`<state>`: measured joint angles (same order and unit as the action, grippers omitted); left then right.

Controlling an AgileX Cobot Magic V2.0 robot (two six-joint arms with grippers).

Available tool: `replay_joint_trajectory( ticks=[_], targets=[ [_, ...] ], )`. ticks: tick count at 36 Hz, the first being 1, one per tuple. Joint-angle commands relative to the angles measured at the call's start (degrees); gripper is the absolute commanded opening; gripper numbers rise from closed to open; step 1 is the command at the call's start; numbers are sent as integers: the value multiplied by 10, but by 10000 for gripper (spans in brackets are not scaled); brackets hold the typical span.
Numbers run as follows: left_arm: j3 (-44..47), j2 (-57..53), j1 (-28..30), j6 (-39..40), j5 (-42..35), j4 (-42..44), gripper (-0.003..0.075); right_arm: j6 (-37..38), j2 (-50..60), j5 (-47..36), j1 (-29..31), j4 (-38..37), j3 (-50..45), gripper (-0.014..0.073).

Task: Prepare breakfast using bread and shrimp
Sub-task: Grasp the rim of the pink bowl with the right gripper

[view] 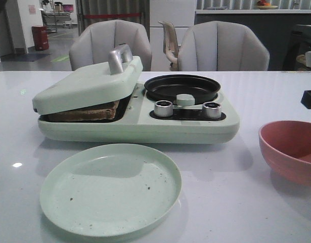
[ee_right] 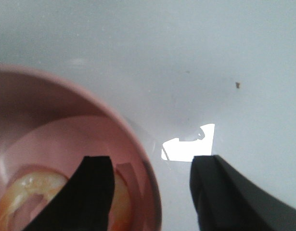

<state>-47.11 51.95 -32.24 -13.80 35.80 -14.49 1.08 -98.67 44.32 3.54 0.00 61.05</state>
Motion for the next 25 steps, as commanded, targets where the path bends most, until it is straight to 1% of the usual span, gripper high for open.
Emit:
replay_joint_trajectory(
  ticks=[1,6,11,18,25],
  targets=[
    [-16,-5,-5,6,-41,-6,101,-6,0,-14,4,0,26,379],
    [-16,-5,-5,6,-41,-6,101,-6,-3,-15,4,0,29,212],
    [-16,-5,-5,6,-41,-6,101,-17,0,22,2,0,59,115],
    [-16,-5,-5,6,-42,-6,101,-52,26,63,-14,0,120,33],
    [-16,-5,-5,6,-43,-6,101,-54,35,76,-40,-4,230,34]
  ],
)
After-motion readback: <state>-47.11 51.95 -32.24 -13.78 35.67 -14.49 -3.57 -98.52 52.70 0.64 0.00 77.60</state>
